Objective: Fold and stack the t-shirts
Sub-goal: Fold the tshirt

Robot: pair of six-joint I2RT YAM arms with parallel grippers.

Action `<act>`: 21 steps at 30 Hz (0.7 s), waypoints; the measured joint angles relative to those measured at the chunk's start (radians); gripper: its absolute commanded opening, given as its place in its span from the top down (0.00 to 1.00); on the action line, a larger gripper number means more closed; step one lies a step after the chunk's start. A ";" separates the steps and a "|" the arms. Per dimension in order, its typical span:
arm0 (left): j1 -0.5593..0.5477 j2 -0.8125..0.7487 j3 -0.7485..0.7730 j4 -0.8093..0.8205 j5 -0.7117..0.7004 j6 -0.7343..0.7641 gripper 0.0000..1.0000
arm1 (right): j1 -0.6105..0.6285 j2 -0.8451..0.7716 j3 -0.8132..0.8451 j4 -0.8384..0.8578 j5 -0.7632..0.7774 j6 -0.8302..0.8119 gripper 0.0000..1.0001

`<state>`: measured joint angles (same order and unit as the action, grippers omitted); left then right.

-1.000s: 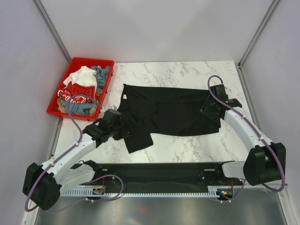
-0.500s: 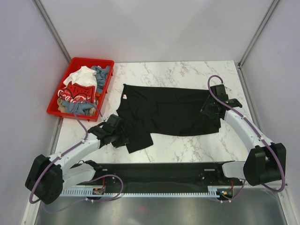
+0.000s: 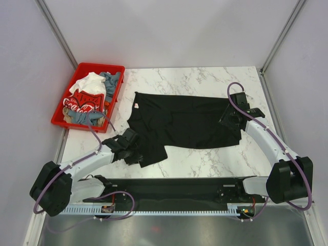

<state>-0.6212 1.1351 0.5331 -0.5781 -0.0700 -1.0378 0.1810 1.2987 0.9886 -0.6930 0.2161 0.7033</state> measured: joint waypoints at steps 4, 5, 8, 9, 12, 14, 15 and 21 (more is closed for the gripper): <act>-0.026 0.033 0.000 0.001 -0.009 -0.020 0.66 | 0.000 -0.004 0.000 0.000 0.001 0.000 0.46; -0.032 0.042 0.000 0.002 -0.010 -0.024 0.67 | 0.000 -0.005 0.000 0.000 0.001 0.000 0.46; -0.046 0.049 0.001 0.001 -0.025 -0.035 0.77 | 0.000 -0.006 0.000 0.000 0.002 0.000 0.46; -0.049 0.049 0.001 0.000 -0.029 -0.038 0.87 | 0.000 -0.007 -0.001 0.000 0.003 0.000 0.46; -0.056 0.049 0.000 -0.001 -0.037 -0.042 0.98 | 0.000 -0.012 -0.008 0.000 0.003 0.000 0.45; -0.060 0.043 0.000 0.000 -0.041 -0.042 0.98 | -0.003 -0.015 -0.014 -0.004 0.000 0.001 0.45; -0.062 0.035 0.000 0.000 -0.042 -0.041 0.98 | -0.011 -0.015 -0.018 -0.008 -0.005 0.003 0.45; -0.062 -0.023 0.022 0.001 -0.053 -0.040 0.98 | -0.176 -0.037 -0.088 -0.035 -0.015 0.021 0.46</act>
<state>-0.6830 1.1118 0.5552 -0.5774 -0.1226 -1.0782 0.0051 1.2617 0.9005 -0.7280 0.2012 0.7238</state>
